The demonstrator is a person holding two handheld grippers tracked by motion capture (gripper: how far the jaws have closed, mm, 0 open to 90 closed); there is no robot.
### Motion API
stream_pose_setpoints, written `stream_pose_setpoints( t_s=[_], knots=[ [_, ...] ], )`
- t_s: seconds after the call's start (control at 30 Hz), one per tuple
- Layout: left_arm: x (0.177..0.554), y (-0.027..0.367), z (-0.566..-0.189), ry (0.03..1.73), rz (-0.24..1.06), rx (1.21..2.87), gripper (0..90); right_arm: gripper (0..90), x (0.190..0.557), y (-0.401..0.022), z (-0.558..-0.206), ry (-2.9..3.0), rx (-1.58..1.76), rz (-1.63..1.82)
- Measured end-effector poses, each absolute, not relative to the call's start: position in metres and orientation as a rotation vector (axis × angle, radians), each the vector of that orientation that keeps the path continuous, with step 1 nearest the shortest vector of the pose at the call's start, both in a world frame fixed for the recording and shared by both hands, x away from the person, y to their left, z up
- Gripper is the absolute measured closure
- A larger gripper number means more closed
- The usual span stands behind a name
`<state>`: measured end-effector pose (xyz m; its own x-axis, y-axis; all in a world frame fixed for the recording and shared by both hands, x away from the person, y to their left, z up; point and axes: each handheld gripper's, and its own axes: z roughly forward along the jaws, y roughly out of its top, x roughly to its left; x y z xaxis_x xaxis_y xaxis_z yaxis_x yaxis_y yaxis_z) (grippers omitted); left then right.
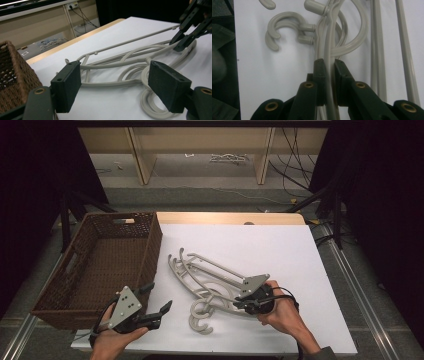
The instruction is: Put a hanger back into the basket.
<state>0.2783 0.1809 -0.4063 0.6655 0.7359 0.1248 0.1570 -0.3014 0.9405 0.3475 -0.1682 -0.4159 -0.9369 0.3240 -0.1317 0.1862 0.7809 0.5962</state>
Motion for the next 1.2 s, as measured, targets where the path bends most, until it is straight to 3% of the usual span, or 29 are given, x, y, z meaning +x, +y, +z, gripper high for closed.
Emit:
stream_pose_setpoints(
  t_s=[0.23, 0.37, 0.67, 1.2],
  knots=[
    [0.306, 0.154, -0.391, 0.625, 0.686, 1.967, 28.0, 81.9, 0.341, -0.175, -0.400, 2.678, 0.394, 0.921],
    [0.332, 0.139, -0.388, 0.583, 0.628, 2.089, 28.7, 81.9, 0.337, -0.178, -0.393, 2.667, 0.374, 0.937],
    [0.360, 0.115, -0.386, 0.492, 0.597, 2.166, 30.8, 82.0, 0.330, -0.180, -0.382, 2.660, 0.325, 0.967],
    [0.363, 0.102, -0.395, 0.299, 0.632, 2.362, 32.3, 82.0, 0.325, -0.180, -0.375, 2.681, 0.235, 0.966]
  ],
)
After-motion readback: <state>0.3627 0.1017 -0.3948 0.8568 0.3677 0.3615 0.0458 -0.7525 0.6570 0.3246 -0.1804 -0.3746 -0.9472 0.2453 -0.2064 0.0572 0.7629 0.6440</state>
